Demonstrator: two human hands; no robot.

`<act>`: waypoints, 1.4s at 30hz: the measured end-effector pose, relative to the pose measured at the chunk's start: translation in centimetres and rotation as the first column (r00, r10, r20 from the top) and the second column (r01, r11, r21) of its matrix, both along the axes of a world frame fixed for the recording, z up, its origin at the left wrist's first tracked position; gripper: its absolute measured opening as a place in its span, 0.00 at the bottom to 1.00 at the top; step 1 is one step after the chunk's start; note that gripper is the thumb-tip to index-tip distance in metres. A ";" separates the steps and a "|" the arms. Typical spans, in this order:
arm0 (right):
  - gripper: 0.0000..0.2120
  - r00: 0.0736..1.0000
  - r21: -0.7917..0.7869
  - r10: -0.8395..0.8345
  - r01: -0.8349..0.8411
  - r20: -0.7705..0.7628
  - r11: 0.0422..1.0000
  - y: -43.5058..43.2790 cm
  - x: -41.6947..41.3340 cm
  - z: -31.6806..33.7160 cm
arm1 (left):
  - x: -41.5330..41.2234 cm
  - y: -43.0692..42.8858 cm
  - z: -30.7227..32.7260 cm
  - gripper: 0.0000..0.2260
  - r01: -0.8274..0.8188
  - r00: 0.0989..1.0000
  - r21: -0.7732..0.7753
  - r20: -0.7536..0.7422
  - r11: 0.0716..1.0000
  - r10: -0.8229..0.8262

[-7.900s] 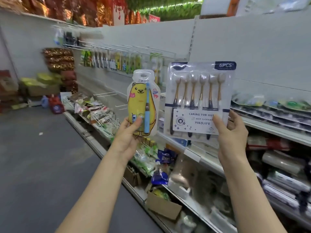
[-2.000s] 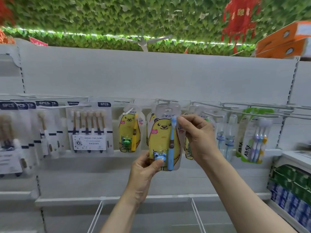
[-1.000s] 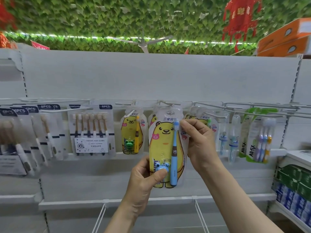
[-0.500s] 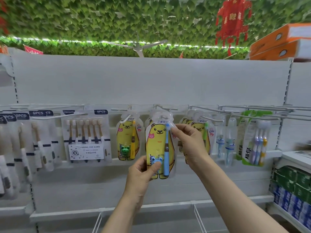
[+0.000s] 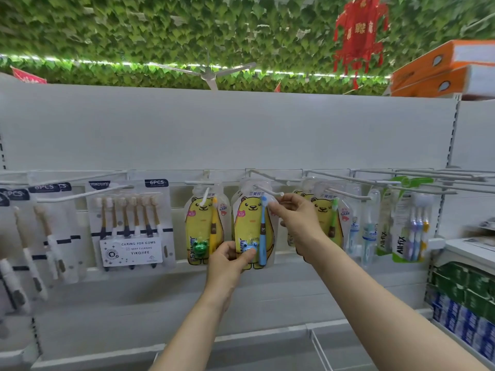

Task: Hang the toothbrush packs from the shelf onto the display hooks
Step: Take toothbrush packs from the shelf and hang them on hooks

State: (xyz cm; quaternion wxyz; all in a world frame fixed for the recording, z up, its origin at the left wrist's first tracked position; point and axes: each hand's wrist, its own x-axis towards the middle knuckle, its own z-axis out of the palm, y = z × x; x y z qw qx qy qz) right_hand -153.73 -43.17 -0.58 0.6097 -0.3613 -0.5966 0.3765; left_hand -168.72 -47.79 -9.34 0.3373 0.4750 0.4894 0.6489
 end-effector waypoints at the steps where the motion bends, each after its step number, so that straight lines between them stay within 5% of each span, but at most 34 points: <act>1: 0.09 1.000 -0.004 -0.003 0.003 0.004 1.000 0.0 0.0 0.0 | -0.1 0.0 0.0 0.07 0.000 1.000 -0.004 -0.007 1.000 0.000; 14: 0.11 1.000 -0.067 -0.011 0.012 0.014 0.998 -0.8 -0.2 0.0 | -0.5 0.1 -1.1 0.08 -0.026 1.000 0.017 0.001 1.000 0.026; 22: 0.27 0.940 -0.111 -0.007 0.048 0.340 0.993 -5.4 3.9 1.1 | 0.4 -5.0 0.3 0.35 -0.247 0.965 -0.176 -0.129 0.953 0.226; 25: 0.27 0.807 -0.003 -0.054 0.069 0.588 0.998 -8.7 7.8 2.0 | 2.6 -8.1 1.9 0.34 -0.347 0.897 -0.115 -0.331 0.931 0.294; 28: 0.28 0.497 0.196 -0.216 0.094 0.840 0.976 -13.0 13.0 2.9 | 7.0 -11.6 4.1 0.32 -0.344 0.727 -0.054 -0.647 0.938 0.229; 30: 0.27 0.219 0.403 -0.410 0.078 0.886 0.912 -16.1 17.2 3.2 | 10.7 -14.1 5.5 0.31 -0.307 0.563 -0.011 -0.808 0.952 0.172; 33: 0.26 0.006 0.529 -0.530 0.023 0.848 0.848 -20.5 23.8 2.8 | 17.0 -17.9 7.1 0.27 -0.255 0.385 0.051 -0.911 0.966 0.150; 36: 0.26 -0.063 0.529 -0.525 0.071 0.849 0.846 -24.3 30.5 1.6 | 23.5 -20.9 7.6 0.27 -0.179 0.314 0.054 -0.943 0.982 0.109; 42: 0.26 -0.012 0.444 -0.457 0.259 0.890 0.858 -30.8 42.6 0.1 | 35.0 -24.1 7.2 0.29 -0.053 0.259 0.032 -0.965 0.998 0.045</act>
